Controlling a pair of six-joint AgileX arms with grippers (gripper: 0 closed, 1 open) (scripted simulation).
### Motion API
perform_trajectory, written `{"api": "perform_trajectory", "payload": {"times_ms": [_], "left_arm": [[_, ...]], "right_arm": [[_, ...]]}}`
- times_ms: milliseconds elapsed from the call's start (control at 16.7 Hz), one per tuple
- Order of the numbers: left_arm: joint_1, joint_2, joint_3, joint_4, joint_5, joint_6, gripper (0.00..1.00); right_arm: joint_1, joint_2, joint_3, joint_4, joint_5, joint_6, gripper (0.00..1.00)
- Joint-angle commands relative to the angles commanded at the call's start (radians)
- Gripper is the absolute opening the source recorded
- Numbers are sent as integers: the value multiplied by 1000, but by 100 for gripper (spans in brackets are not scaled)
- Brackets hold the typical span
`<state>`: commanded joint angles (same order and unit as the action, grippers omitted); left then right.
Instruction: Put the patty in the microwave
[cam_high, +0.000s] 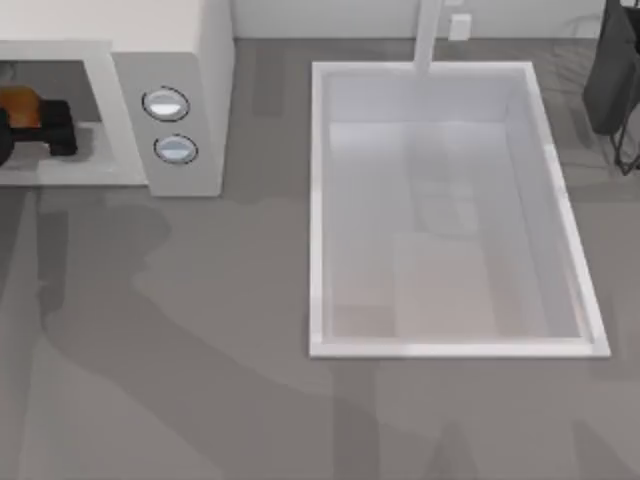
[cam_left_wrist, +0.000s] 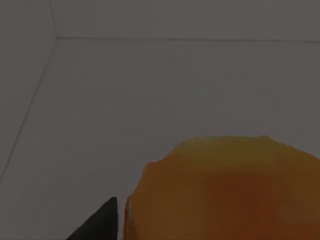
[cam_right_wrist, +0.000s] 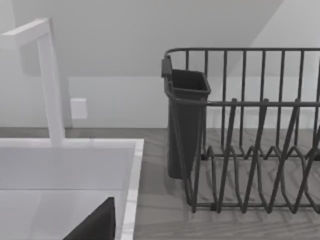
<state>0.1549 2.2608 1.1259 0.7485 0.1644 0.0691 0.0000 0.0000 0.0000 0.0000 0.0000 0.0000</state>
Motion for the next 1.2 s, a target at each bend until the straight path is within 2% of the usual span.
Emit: {"api": "perform_trajectory", "payload": {"times_ms": [360,600,1020,1200], "left_arm": [[64,-206,-471,201,55,21,100],[101,-333,-677,323,85,32,100],[106,-367,-719,354,90,36,100],[106,-432,-694,289,88,35,100]], "right_arm": [[0,0,0,0,0,0,100],[0,0,0,0,0,0,100],[0,0,0,0,0,0,100],[0,0,0,0,0,0,100]]}}
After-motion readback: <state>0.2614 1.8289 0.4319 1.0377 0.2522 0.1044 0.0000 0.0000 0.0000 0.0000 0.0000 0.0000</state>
